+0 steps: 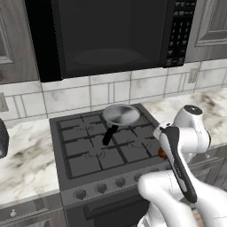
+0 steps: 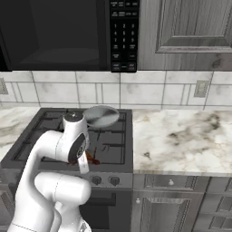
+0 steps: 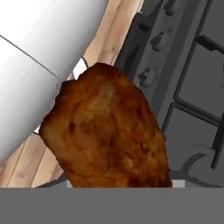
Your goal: Take the chicken drumsticks from the pan and place one on each plate on the dining counter.
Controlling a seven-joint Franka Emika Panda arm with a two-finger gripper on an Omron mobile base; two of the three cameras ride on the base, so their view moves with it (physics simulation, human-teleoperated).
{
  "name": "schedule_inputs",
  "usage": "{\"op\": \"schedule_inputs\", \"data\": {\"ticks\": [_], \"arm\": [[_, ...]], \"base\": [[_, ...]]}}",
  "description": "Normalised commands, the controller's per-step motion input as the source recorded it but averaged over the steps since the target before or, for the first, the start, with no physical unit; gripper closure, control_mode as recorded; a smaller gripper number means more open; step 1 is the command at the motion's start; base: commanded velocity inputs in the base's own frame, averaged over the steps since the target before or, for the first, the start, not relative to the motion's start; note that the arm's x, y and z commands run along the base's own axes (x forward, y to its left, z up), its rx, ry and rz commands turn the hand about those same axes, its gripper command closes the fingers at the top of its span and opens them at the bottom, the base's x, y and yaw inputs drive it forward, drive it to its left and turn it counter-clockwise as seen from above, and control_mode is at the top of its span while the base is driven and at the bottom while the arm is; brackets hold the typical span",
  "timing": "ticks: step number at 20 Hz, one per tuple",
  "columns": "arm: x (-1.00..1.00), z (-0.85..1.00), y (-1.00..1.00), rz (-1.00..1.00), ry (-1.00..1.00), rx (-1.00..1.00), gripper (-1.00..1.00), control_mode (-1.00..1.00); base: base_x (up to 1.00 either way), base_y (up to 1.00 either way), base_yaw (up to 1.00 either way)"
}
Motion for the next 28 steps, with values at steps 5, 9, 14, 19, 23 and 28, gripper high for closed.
{"op": "schedule_inputs", "data": {"ticks": [5, 9, 14, 19, 23, 28], "arm": [[-0.2, -0.02, 0.0, 0.03, -0.01, -0.01, 1.0, 1.0], [0.0, 0.0, 0.0, 0.0, 0.0, 0.0, 1.0, 1.0], [0.0, 0.0, 0.0, 0.0, 0.0, 0.0, 1.0, 1.0], [0.0, 0.0, 0.0, 0.0, 0.0, 0.0, 1.0, 1.0], [0.0, 0.0, 0.0, 0.0, 0.0, 0.0, 1.0, 1.0], [0.0, 0.0, 0.0, 0.0, 0.0, 0.0, 1.0, 1.0]], "base": [[-0.8, 0.0, 0.2], [-1.0, 0.03, 0.26], [-1.0, 0.42, 0.26], [-1.0, 0.94, 0.25], [-1.0, 1.0, 0.18], [-1.0, 1.0, 0.15]]}}
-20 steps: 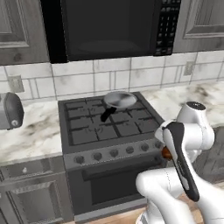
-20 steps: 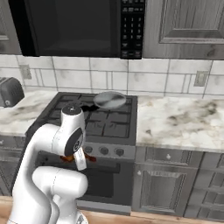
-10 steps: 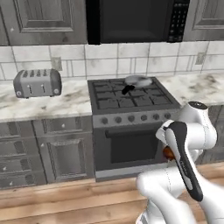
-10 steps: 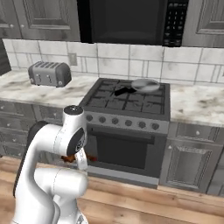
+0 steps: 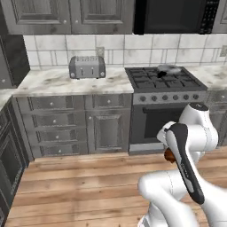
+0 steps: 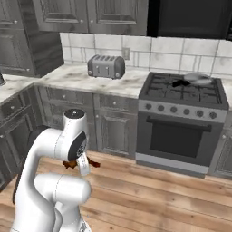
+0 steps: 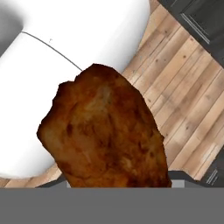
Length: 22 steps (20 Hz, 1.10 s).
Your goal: Take the chicken drumsticks from the pan and place one on each plate on the dining counter.
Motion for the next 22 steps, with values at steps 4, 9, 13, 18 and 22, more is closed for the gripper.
{"op": "schedule_inputs", "data": {"ticks": [4, 9, 13, 18, 22], "arm": [[0.0, 0.0, 0.0, 0.0, 0.0, 0.0, 1.0, 1.0], [0.0, 0.0, 0.0, 0.0, 0.0, 0.0, 1.0, 1.0], [0.0, 0.0, 0.0, 0.0, 0.0, 0.0, 1.0, 1.0], [0.0, 0.0, 0.0, 0.0, 0.0, 0.0, 1.0, 1.0], [0.0, 0.0, 0.0, 0.0, 0.0, 0.0, 1.0, 1.0]], "base": [[-1.0, 1.0, 0.13], [-1.0, 1.0, 0.14], [-1.0, 1.0, 0.14], [-1.0, 0.49, 0.23], [-1.0, 0.38, 0.23]]}}
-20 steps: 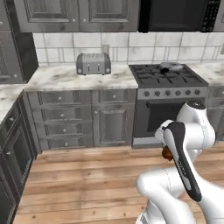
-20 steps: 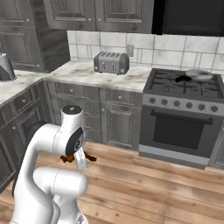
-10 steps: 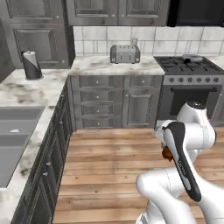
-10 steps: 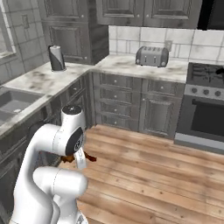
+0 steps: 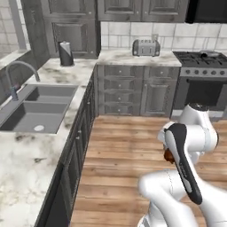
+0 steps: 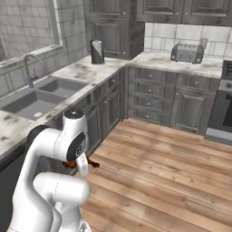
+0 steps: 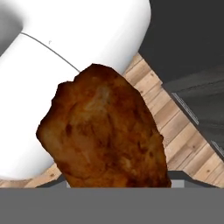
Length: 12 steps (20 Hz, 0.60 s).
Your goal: Take the chicken drumsticks from the pan and place one on each plate on the dining counter.
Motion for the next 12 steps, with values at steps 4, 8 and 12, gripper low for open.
{"op": "schedule_inputs", "data": {"ticks": [4, 8, 12], "arm": [[0.0, 0.0, 0.0, 0.0, 0.0, 0.0, 1.0, 1.0], [0.0, 0.0, 0.0, 0.0, 0.0, 0.0, 1.0, 1.0], [0.0, 0.0, 0.0, 0.0, 0.0, 0.0, 1.0, 1.0]], "base": [[-1.0, 0.61, 0.21], [-1.0, 0.69, 0.21], [-1.0, 0.73, 0.21]]}}
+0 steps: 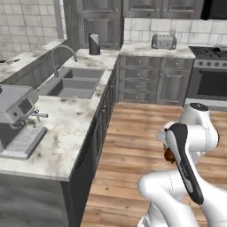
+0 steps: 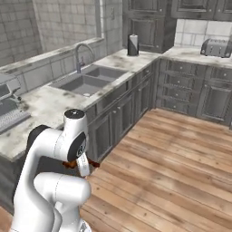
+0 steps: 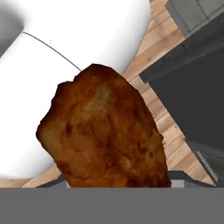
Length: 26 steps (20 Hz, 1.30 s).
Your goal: Take the chicken drumsticks from the pan and place one on each plate on the dining counter.
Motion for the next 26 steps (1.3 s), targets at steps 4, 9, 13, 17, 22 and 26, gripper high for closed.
{"op": "schedule_inputs", "data": {"ticks": [4, 9, 13, 17, 22, 26], "arm": [[0.0, 0.0, 0.0, 0.0, 0.0, 0.0, 1.0, 1.0], [0.0, 0.0, 0.0, 0.0, 0.0, 0.0, 1.0, 1.0], [0.0, 0.0, 0.0, 0.0, 0.0, 0.0, 1.0, 1.0], [0.0, 0.0, 0.0, 0.0, 0.0, 0.0, 1.0, 1.0], [0.0, 0.0, 0.0, 0.0, 0.0, 0.0, 1.0, 1.0], [0.0, 0.0, 0.0, 0.0, 0.0, 0.0, 1.0, 1.0]], "base": [[-1.0, 0.92, 0.17], [-0.76, 1.0, 0.06], [-0.71, 1.0, 0.05], [-0.33, 1.0, 0.0], [-0.04, 1.0, -0.03], [-0.11, 1.0, -0.08]]}}
